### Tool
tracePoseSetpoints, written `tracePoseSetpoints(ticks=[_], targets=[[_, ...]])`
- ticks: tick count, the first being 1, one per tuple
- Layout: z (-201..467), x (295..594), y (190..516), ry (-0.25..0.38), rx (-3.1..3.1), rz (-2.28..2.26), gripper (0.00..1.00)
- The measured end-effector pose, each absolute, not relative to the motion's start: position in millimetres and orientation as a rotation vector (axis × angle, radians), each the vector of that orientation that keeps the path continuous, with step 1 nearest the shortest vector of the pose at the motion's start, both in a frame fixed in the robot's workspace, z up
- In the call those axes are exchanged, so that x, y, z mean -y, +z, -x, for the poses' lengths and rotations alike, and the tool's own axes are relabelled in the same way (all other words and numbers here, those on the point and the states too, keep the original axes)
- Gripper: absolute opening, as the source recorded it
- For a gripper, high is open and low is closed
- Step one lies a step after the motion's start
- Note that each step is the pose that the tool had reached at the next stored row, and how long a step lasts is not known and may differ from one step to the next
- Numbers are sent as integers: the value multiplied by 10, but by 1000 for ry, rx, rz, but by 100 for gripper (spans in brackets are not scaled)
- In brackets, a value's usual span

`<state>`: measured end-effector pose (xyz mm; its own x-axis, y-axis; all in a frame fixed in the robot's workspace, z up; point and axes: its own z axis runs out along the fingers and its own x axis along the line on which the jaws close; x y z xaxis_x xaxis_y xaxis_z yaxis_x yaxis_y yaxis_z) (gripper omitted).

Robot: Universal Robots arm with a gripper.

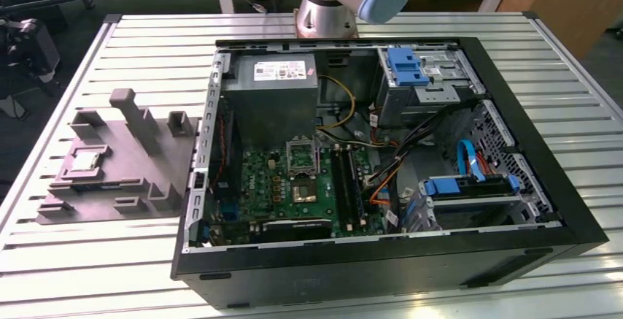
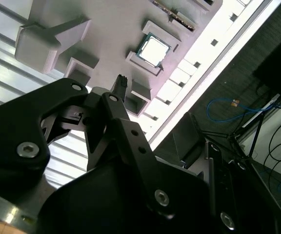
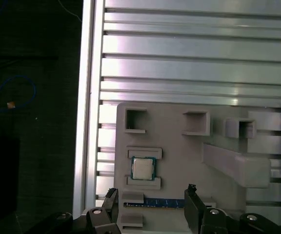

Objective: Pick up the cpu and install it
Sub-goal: 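Pick up the cpu and move it towards the insertion slot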

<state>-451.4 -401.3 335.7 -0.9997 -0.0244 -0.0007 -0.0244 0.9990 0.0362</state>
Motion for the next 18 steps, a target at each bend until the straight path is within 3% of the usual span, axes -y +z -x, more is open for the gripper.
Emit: tracePoseSetpoints(ticks=[18], targets=[[4515, 4013, 3351, 57, -3141, 38, 65]])
